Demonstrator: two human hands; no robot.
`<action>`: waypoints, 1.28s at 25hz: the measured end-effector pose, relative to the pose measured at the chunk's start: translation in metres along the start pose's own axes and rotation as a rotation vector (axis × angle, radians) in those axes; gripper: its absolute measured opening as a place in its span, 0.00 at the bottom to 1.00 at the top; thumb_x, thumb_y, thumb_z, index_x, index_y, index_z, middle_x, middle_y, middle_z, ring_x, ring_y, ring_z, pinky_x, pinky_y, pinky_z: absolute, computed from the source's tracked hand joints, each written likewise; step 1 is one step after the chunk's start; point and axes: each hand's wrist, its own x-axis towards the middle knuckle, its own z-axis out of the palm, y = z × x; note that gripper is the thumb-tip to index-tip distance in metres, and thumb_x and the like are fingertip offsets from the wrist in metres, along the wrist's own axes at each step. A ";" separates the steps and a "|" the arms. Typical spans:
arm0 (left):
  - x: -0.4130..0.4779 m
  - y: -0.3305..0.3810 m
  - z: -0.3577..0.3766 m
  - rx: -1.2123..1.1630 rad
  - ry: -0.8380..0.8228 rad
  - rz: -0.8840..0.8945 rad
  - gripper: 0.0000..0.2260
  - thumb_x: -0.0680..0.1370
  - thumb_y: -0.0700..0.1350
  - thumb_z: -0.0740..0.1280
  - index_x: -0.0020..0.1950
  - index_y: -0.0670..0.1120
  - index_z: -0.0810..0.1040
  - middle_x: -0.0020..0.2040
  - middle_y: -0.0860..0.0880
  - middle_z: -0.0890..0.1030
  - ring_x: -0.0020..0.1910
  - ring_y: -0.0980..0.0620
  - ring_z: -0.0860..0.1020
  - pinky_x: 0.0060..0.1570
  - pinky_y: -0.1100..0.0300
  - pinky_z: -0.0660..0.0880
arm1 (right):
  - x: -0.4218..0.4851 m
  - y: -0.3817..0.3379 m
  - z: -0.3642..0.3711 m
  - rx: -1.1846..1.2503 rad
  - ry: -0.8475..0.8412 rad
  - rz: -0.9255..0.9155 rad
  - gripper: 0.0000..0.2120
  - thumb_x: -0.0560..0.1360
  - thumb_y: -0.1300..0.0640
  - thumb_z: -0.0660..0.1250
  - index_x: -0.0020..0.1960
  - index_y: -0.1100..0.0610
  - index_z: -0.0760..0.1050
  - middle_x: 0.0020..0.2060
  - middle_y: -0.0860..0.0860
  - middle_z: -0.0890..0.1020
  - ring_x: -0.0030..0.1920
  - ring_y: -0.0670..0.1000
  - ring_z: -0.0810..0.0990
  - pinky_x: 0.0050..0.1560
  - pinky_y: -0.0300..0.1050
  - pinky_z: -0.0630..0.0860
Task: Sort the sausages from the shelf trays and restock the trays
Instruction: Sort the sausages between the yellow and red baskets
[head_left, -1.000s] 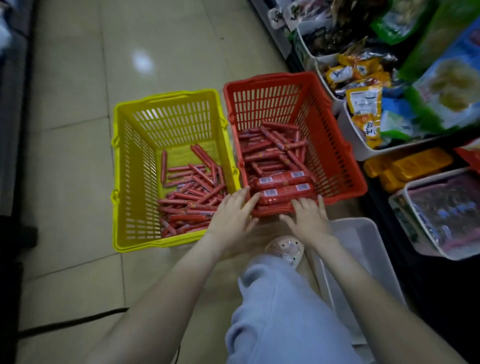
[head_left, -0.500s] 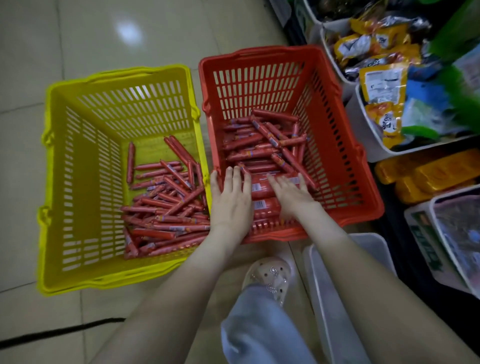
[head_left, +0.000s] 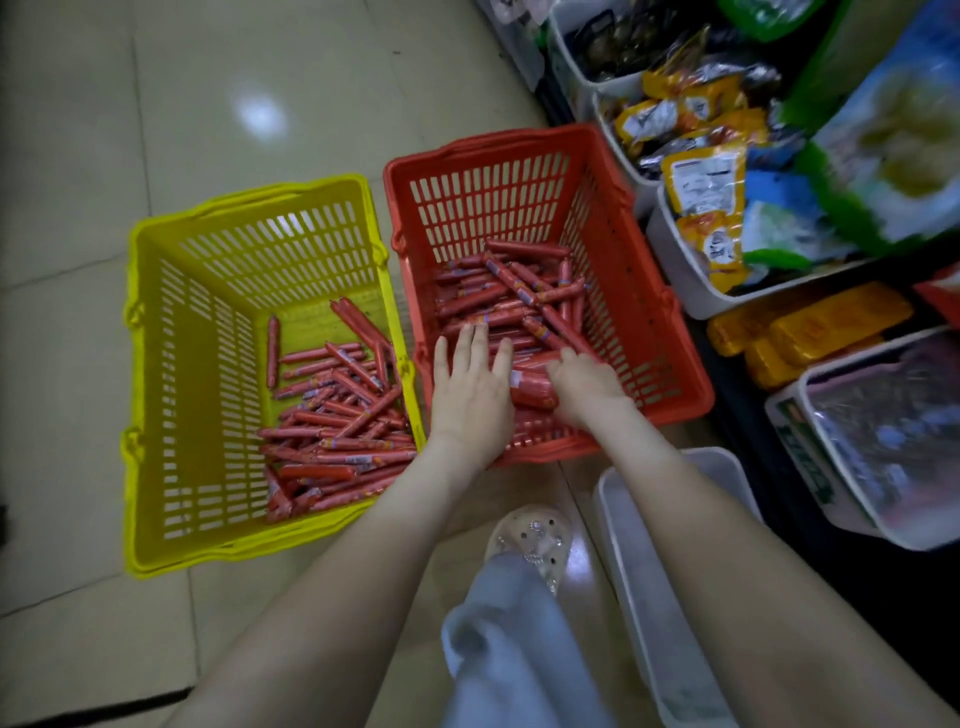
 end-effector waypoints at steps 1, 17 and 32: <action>-0.002 0.009 -0.008 -0.011 0.018 0.036 0.31 0.77 0.48 0.60 0.78 0.46 0.53 0.78 0.40 0.51 0.77 0.43 0.48 0.73 0.44 0.43 | -0.020 0.006 -0.008 0.060 0.112 0.011 0.24 0.72 0.53 0.69 0.65 0.58 0.68 0.62 0.55 0.70 0.64 0.57 0.70 0.60 0.52 0.71; -0.137 0.348 -0.077 0.388 -0.047 1.285 0.26 0.79 0.42 0.60 0.76 0.51 0.58 0.69 0.46 0.67 0.68 0.45 0.66 0.65 0.50 0.65 | -0.462 0.143 0.132 0.957 0.359 1.051 0.18 0.66 0.52 0.70 0.53 0.56 0.71 0.48 0.54 0.76 0.46 0.56 0.78 0.48 0.51 0.77; -0.171 0.342 0.193 0.435 -0.540 0.975 0.33 0.82 0.50 0.56 0.77 0.47 0.37 0.79 0.47 0.41 0.77 0.48 0.42 0.74 0.49 0.40 | -0.387 0.164 0.379 0.391 0.036 0.815 0.15 0.68 0.60 0.66 0.54 0.58 0.78 0.46 0.53 0.79 0.45 0.54 0.80 0.45 0.50 0.77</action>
